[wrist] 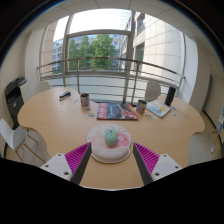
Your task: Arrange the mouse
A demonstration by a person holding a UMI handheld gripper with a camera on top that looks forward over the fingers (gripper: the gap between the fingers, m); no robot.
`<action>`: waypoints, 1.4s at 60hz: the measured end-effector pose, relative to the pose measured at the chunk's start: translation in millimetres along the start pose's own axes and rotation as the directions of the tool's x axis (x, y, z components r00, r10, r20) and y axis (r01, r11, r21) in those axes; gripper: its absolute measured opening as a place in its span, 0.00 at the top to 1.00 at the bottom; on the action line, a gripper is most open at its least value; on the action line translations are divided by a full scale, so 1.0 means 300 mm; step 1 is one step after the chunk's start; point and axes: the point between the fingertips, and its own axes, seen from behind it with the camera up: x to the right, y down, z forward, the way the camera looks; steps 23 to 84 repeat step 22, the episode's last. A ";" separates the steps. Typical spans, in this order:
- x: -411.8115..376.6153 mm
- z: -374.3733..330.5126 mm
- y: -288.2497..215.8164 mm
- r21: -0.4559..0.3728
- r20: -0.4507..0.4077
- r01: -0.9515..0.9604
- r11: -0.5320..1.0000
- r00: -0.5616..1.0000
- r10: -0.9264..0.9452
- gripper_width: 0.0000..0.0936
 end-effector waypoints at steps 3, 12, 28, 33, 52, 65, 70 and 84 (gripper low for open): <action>0.002 -0.043 0.025 0.001 0.002 0.001 1.000 1.000 -0.001 0.09; 0.004 -0.152 0.095 -0.006 0.018 0.003 1.000 1.000 -0.003 0.09; 0.031 -0.210 0.132 -0.006 0.015 0.012 1.000 1.000 -0.012 0.09; 0.031 -0.210 0.132 -0.006 0.015 0.012 1.000 1.000 -0.012 0.09; 0.031 -0.210 0.132 -0.006 0.015 0.012 1.000 1.000 -0.012 0.09; 0.031 -0.210 0.132 -0.006 0.015 0.012 1.000 1.000 -0.012 0.09; 0.031 -0.210 0.132 -0.006 0.015 0.012 1.000 1.000 -0.012 0.09; 0.031 -0.210 0.132 -0.006 0.015 0.012 1.000 1.000 -0.012 0.09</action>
